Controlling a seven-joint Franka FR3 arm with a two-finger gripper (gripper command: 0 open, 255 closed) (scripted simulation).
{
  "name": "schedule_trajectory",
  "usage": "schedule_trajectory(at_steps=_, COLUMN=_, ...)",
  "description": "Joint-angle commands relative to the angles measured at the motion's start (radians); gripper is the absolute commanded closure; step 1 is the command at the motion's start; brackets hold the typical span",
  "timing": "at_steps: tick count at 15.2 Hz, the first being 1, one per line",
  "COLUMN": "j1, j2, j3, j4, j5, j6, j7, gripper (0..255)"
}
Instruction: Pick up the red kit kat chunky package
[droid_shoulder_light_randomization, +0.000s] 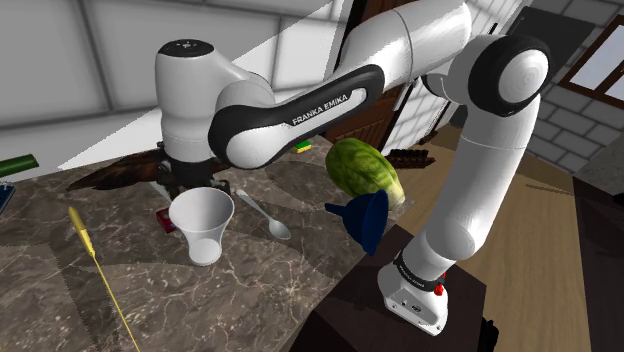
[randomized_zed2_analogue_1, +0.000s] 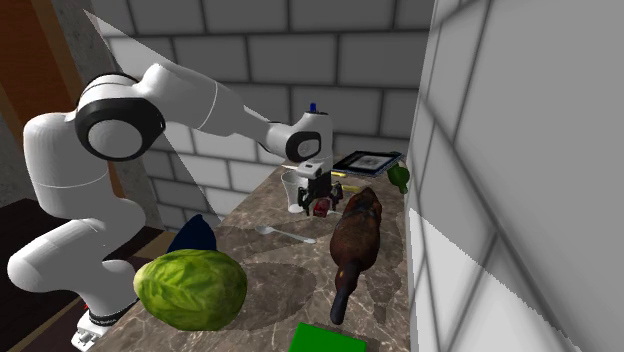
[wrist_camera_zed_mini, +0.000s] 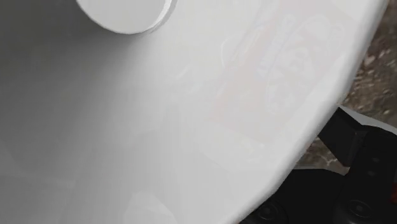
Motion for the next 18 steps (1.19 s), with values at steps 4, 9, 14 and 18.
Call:
schedule_trajectory(at_steps=4, j1=0.001, j2=0.002, j3=-0.001, j4=-0.003, j5=-0.003, j6=0.004, j7=0.002, gripper=255)
schedule_trajectory(at_steps=9, j1=0.001, j2=0.002, j3=-0.001, j4=-0.003, j5=-0.003, j6=0.004, j7=0.002, gripper=255)
schedule_trajectory(at_steps=14, j1=-0.01, j2=-0.024, j3=0.011, j4=0.023, j5=0.025, j6=-0.038, j7=-0.018, gripper=255)
schedule_trajectory(at_steps=18, j1=-0.019, j2=-0.049, j3=0.022, j4=0.052, j5=0.051, j6=-0.082, j7=-0.037, gripper=255)
